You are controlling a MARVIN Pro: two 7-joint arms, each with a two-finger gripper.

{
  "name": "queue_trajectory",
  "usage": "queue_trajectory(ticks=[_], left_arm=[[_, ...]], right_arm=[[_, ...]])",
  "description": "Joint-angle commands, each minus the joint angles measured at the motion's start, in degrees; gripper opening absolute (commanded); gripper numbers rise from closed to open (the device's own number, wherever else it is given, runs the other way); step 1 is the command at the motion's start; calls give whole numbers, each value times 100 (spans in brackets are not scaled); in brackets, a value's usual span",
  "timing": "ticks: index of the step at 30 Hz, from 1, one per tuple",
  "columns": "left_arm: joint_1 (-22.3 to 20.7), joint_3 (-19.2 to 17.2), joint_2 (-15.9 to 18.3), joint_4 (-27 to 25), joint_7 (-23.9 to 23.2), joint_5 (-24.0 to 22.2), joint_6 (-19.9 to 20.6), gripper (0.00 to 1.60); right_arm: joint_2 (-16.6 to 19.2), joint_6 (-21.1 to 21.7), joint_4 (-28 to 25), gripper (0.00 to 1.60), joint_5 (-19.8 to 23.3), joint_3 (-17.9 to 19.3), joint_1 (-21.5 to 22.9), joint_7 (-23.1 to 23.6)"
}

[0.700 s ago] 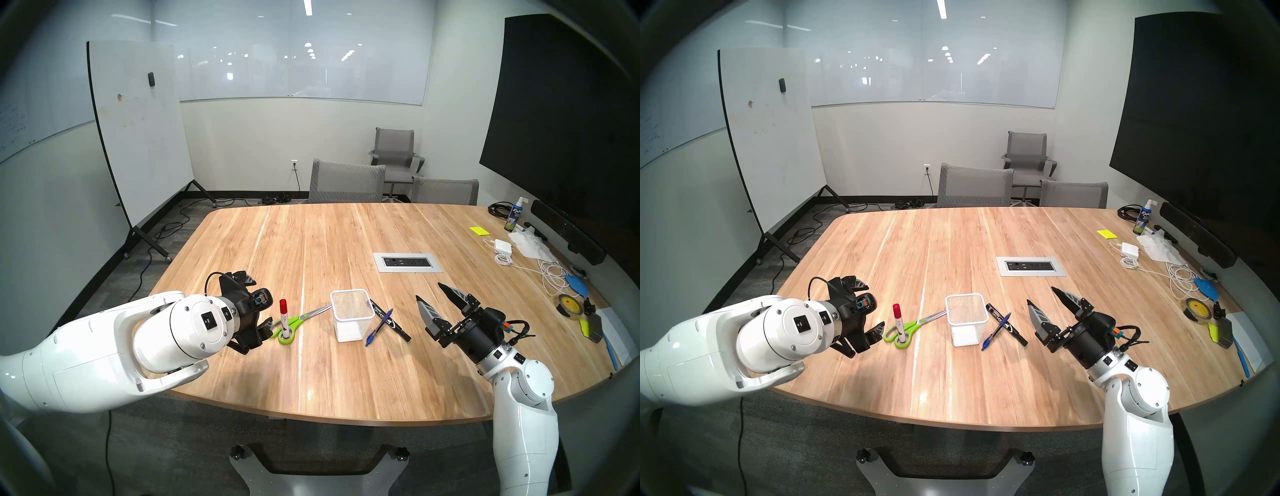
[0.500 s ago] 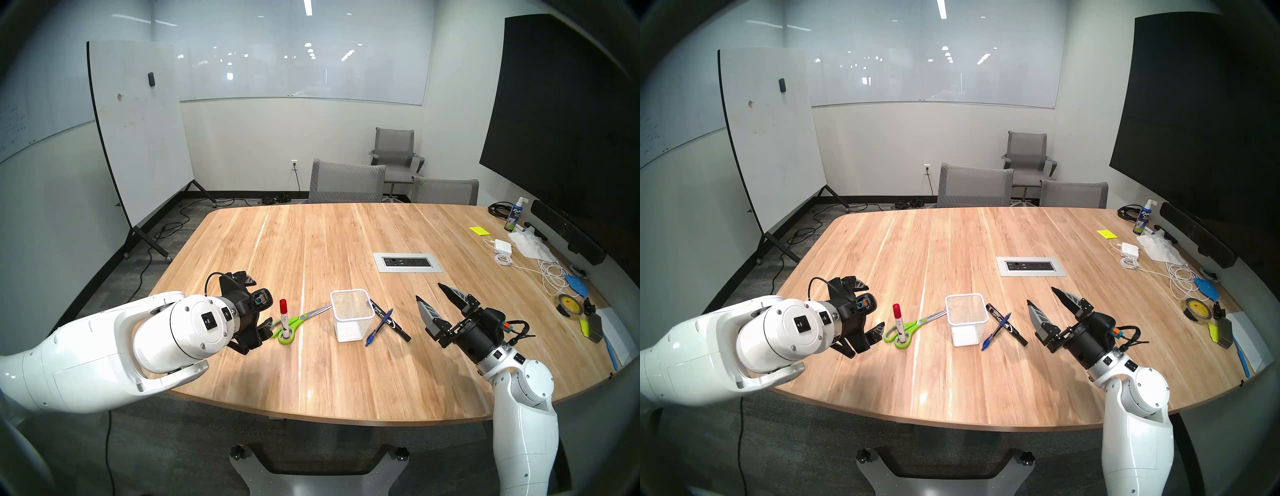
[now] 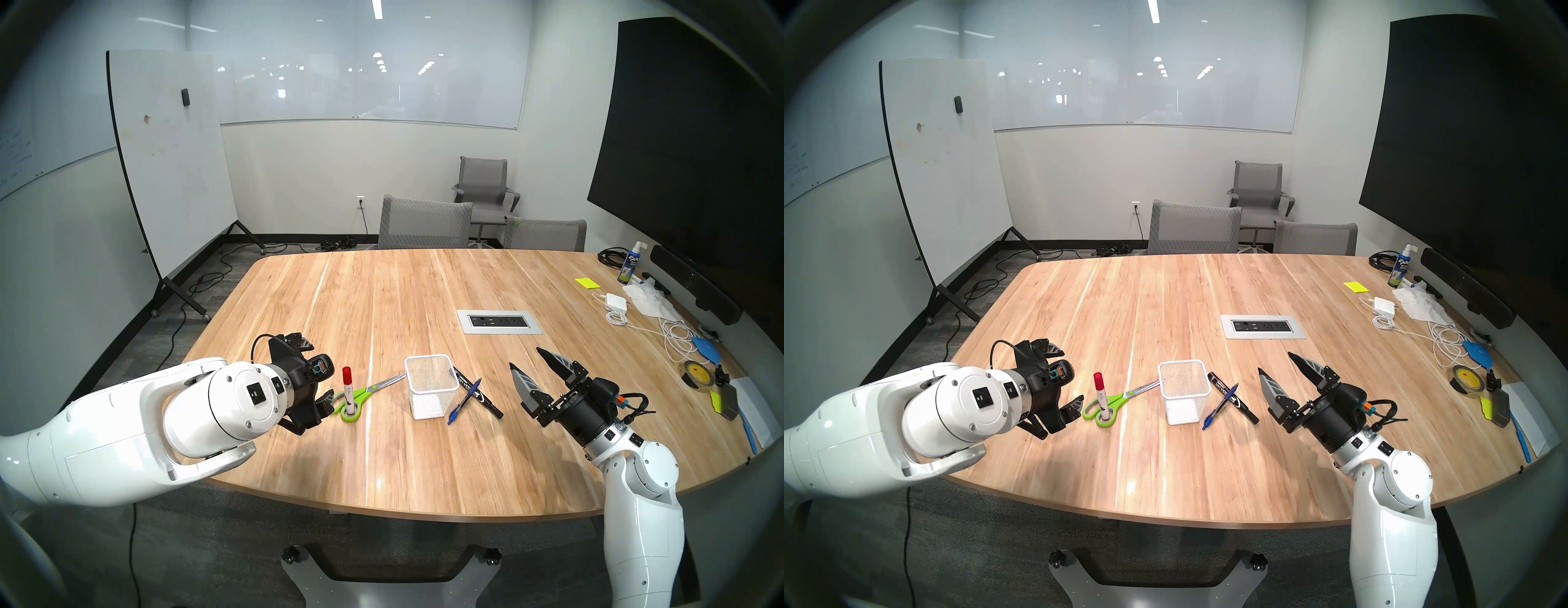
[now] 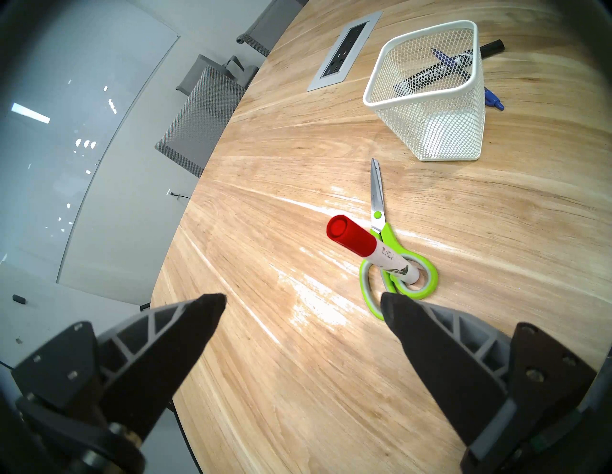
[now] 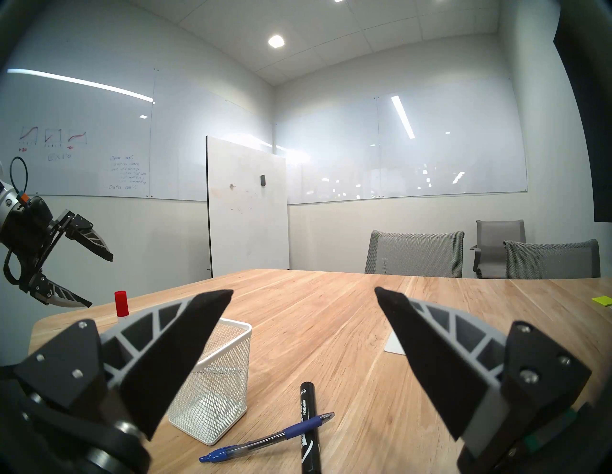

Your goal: Place the pen, the marker, and the scissors into the pen holder

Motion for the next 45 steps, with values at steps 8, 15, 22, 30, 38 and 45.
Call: queue_trajectory(ticks=[8,15,22,30,38,45], left_arm=[[-31,-53,9,-31,16,-17,-3,160],[-32,-53,9,-31,17,-17,-3,160],[19,-96,74,-41,24,-109,-63,160],[43,-155,278,-22,-1,-307,-156,160],[90,-210,439,-19,50,-514,-155,160],[76,-193,454,-22,76,-552,-167,160]], right_arm=[[-10,6,-92,160,13,2,30,6],[-15,8,-92,160,9,6,33,11],[-20,9,-92,160,5,10,35,16],[-24,10,-91,160,1,13,37,21],[-28,11,-91,160,-2,16,39,25],[-32,12,-91,160,-5,19,40,28]])
